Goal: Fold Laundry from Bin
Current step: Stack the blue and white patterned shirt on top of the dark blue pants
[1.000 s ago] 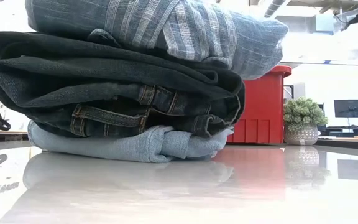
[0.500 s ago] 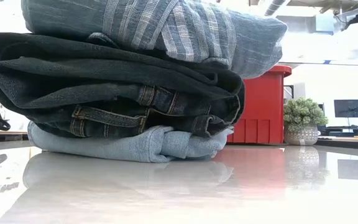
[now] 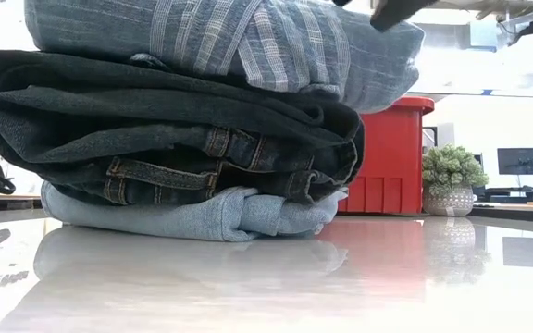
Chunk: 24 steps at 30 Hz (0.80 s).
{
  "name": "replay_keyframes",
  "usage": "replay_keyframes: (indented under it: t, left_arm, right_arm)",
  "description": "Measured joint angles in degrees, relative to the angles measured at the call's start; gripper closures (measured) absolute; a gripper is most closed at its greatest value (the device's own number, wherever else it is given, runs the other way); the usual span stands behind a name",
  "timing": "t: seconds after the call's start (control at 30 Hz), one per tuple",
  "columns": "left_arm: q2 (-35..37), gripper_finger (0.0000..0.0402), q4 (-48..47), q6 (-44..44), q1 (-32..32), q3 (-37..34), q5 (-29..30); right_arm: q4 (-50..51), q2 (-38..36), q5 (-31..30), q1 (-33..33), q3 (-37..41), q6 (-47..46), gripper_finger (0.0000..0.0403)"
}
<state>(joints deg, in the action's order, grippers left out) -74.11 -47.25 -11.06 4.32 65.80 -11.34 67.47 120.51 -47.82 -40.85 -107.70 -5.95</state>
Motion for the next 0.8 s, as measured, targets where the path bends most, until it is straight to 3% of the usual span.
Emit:
replay_keyframes:
  t: [0.1,0.23,0.63,0.7,0.8]
  left_arm:
    - [0.0,0.0401,0.0,0.1,0.0,0.0,0.0]
    - [0.0,0.0401,-0.1,0.9,0.0,0.0,0.0]
    - [0.0,0.0401,0.1,0.5,0.0,-1.4,-0.1]
    - [0.0,0.0396,-0.5,1.0,0.0,-1.5,0.1]
    - [0.0,0.0374,-1.0,3.1,0.0,-1.5,0.4]
  right_arm:
    - [0.4,0.8,-0.6,0.0,0.0,-1.1,0.0131]
    - [2.0,0.7,-6.5,0.9,0.0,-3.4,0.0131]
    - [-0.3,0.7,-7.6,3.5,5.8,-9.2,0.0136]
    - [-1.7,0.7,-7.8,3.6,5.8,-9.2,0.0157]
    - [-2.3,0.5,-7.8,3.6,5.8,-9.0,0.0234]
